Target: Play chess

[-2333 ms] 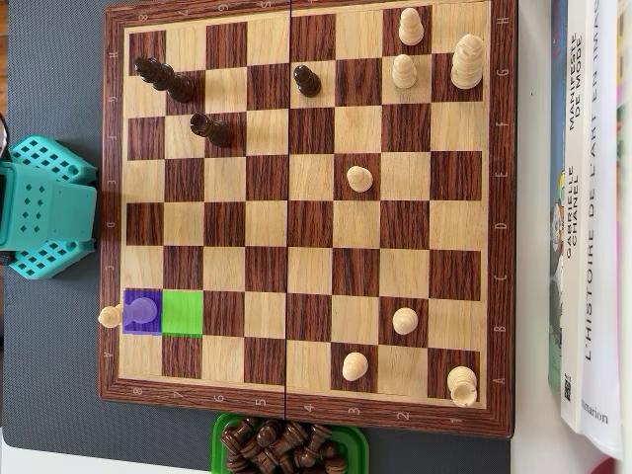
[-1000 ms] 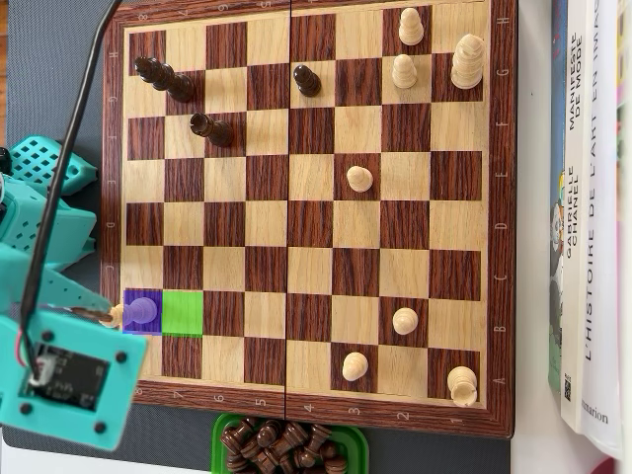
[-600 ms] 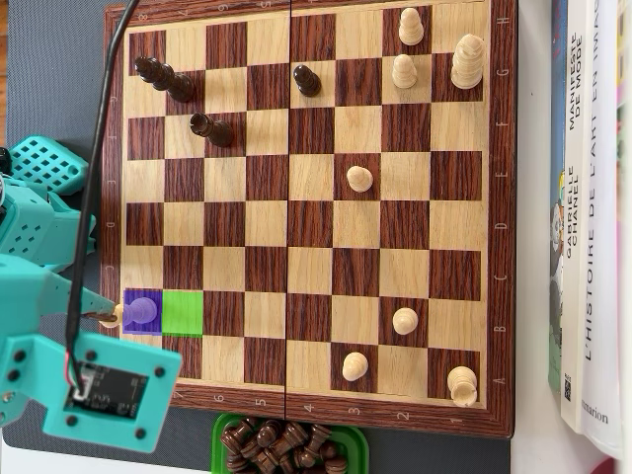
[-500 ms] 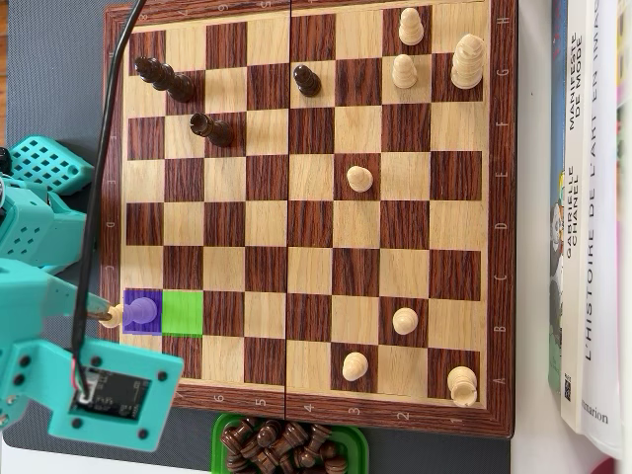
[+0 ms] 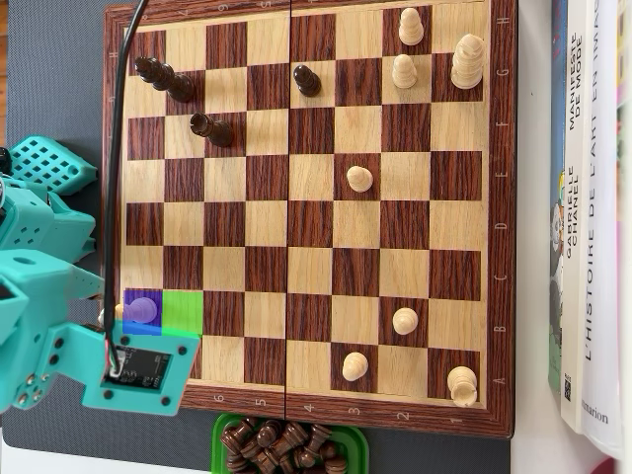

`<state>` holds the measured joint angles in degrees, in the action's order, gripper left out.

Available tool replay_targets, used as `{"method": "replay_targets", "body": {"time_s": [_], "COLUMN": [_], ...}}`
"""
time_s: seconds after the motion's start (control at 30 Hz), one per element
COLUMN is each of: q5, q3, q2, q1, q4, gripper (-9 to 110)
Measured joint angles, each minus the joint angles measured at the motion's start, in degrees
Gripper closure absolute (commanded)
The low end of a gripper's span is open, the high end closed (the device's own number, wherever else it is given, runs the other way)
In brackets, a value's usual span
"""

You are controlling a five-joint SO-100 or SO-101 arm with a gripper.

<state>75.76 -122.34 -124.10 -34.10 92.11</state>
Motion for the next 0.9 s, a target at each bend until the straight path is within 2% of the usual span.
{"method": "replay_targets", "body": {"time_s": [0.57,0.9], "q5": [0.0,0.0], "q3": [0.0,-5.6], "q2": [0.4,0.4], "q1": [-1.9,-1.9], "q4": [-2.0,-5.5], "gripper": [85,85]}}
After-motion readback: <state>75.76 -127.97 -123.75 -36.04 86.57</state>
